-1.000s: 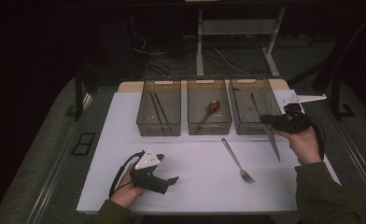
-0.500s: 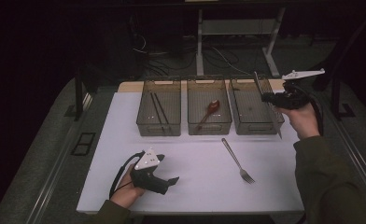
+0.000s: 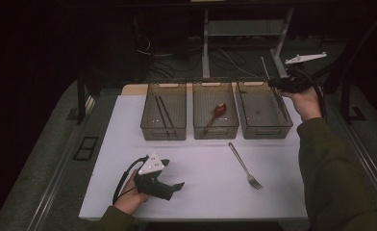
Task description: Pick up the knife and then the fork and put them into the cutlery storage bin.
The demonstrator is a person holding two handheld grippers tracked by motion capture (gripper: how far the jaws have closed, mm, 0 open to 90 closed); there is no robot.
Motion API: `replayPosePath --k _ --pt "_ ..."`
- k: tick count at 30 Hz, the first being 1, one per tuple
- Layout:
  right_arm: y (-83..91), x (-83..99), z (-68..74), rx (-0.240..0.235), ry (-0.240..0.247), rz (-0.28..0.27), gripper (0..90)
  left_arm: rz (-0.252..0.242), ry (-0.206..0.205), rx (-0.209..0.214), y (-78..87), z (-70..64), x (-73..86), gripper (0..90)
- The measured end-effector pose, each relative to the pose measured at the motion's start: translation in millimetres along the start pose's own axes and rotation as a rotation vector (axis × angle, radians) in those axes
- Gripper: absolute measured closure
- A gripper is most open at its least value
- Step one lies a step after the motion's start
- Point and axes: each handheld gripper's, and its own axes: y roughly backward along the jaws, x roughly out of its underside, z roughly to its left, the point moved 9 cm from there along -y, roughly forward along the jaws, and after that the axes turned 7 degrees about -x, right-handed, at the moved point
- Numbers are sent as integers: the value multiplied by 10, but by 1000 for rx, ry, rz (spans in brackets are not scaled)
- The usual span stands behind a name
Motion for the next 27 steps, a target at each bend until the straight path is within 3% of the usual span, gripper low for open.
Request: replayPosePath --k 4,10,21,27 --pt "-101 25 -72 16 -13 -7 835 0 0 1 3 1 2 58" --pt "-233 186 -130 36 -9 65 835 -3 6 0 2 -5 1 57" --pt "-415 486 -174 28 -47 146 834 2 4 3 7 -10 9 58" --pt "-478 560 -194 42 -50 183 833 2 4 7 1 -16 12 58"
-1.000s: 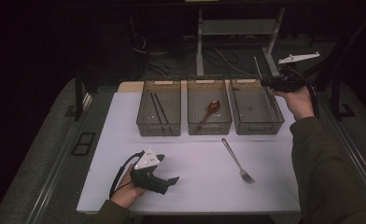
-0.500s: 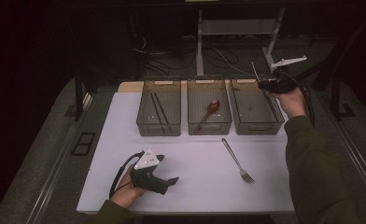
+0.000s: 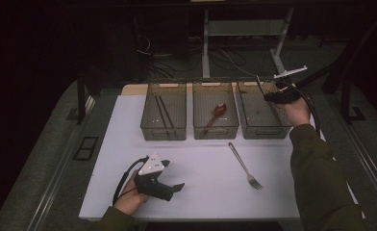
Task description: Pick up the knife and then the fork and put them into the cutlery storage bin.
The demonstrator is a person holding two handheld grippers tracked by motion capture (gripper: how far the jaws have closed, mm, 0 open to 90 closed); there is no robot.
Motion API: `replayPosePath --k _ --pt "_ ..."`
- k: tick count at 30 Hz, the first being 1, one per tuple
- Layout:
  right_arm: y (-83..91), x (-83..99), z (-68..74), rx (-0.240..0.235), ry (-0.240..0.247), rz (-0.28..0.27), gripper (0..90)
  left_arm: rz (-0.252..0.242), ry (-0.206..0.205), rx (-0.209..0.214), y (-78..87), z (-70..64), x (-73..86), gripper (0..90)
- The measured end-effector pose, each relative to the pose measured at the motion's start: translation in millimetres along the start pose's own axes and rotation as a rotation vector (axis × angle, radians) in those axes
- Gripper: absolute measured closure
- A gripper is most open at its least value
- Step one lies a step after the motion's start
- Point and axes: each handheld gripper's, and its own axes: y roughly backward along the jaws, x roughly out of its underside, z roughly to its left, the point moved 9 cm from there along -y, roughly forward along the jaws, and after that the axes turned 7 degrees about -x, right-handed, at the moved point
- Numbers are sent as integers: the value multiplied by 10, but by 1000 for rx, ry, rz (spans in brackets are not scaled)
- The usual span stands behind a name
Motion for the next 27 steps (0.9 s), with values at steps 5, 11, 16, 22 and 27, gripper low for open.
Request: replayPosePath --k 5,11,16,22,27 --pt "-70 55 -10 3 -8 30 833 0 1 1 0 0 1 58" --pt "-159 121 -5 8 -12 46 825 0 -1 3 1 -8 -2 58" --pt "-132 69 23 -19 -42 -5 731 0 -2 3 3 -8 -3 58" --pt "11 5 68 -65 -61 -60 531 -1 -3 3 1 -14 -7 58" --pt "171 32 167 -91 -57 -70 398 2 -8 5 -2 -17 -5 58"
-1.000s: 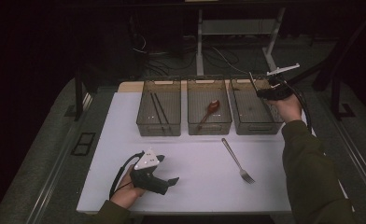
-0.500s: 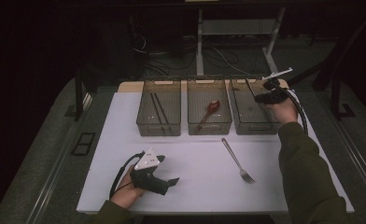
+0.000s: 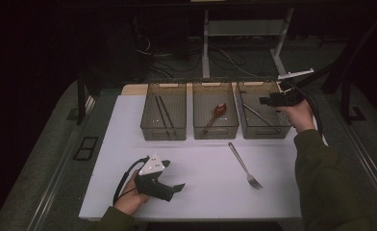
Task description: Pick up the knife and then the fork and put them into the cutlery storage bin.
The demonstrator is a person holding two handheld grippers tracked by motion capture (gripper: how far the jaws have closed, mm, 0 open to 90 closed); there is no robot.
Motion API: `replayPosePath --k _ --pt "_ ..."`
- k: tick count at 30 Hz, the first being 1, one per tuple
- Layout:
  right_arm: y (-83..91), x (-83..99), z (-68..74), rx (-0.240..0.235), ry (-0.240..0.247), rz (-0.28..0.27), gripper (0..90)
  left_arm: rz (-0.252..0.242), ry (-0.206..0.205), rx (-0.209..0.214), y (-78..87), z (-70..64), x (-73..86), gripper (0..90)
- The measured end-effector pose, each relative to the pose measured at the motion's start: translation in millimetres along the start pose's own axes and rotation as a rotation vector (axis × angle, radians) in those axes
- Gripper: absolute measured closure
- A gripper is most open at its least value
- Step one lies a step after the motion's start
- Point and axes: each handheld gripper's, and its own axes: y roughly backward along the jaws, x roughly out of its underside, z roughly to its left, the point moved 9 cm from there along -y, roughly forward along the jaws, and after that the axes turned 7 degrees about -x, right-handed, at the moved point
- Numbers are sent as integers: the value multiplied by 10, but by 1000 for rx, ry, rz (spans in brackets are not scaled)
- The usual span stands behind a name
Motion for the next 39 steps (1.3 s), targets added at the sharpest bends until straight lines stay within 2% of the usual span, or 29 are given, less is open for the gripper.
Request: replayPosePath --k 2,5,10,19,30,33,39 --pt "72 8 75 -9 2 -16 358 -1 0 1 1 -3 -2 58" --pt "189 36 191 -18 3 -21 347 -3 -1 2 3 -6 -6 58" --pt "355 132 380 -30 15 -1 335 -2 -2 1 0 -15 -7 58" --pt "526 348 692 -79 18 -10 300 2 -7 0 -2 -20 -4 58" --pt "548 649 982 -138 48 -1 278 4 -7 1 -7 -19 3 58" --pt "529 730 1041 -151 46 30 277 4 -8 1 -9 -18 5 58" --pt "482 897 1112 -146 48 82 278 5 -13 4 -7 -20 6 58"
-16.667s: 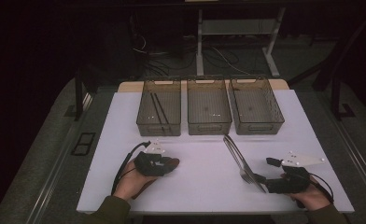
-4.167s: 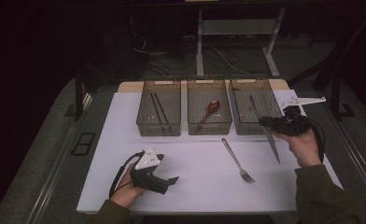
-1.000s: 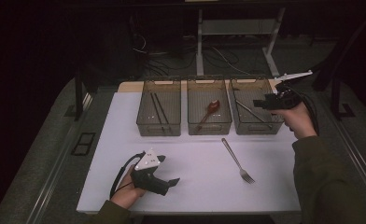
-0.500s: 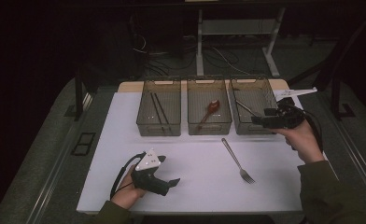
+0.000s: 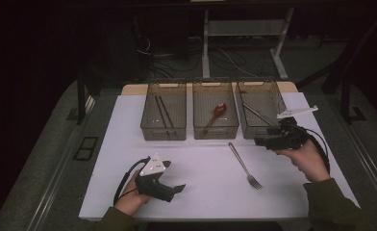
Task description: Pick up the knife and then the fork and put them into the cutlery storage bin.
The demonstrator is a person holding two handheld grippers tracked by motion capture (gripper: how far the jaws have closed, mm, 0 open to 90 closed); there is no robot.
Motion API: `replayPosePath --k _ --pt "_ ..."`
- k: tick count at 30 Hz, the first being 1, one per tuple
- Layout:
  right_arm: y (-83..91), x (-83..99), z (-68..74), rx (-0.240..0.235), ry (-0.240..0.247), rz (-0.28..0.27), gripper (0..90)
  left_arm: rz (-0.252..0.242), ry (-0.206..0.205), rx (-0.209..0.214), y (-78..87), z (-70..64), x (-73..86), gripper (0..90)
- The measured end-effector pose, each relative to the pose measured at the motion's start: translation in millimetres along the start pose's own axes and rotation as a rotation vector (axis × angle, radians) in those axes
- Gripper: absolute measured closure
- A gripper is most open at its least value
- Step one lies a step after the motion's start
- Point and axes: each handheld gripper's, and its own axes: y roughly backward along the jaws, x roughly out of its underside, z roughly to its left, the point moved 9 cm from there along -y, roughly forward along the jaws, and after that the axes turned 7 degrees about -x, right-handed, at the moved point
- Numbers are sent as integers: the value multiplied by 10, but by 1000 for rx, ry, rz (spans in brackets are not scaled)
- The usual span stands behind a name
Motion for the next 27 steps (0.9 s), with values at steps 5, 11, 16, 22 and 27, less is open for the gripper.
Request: replayPosePath --k 5,11,16,22,27 --pt "-71 135 60 -6 -15 61 294 0 2 1 -5 0 1 58" --pt "-204 233 130 -5 -18 126 345 3 2 1 -10 -3 4 58" --pt "-312 310 210 0 6 198 397 2 0 1 -6 -10 2 58" --pt "-393 374 274 11 18 256 498 4 -5 3 -10 -14 4 58" --pt "-475 457 329 4 31 316 561 4 -7 4 -12 -18 3 58"
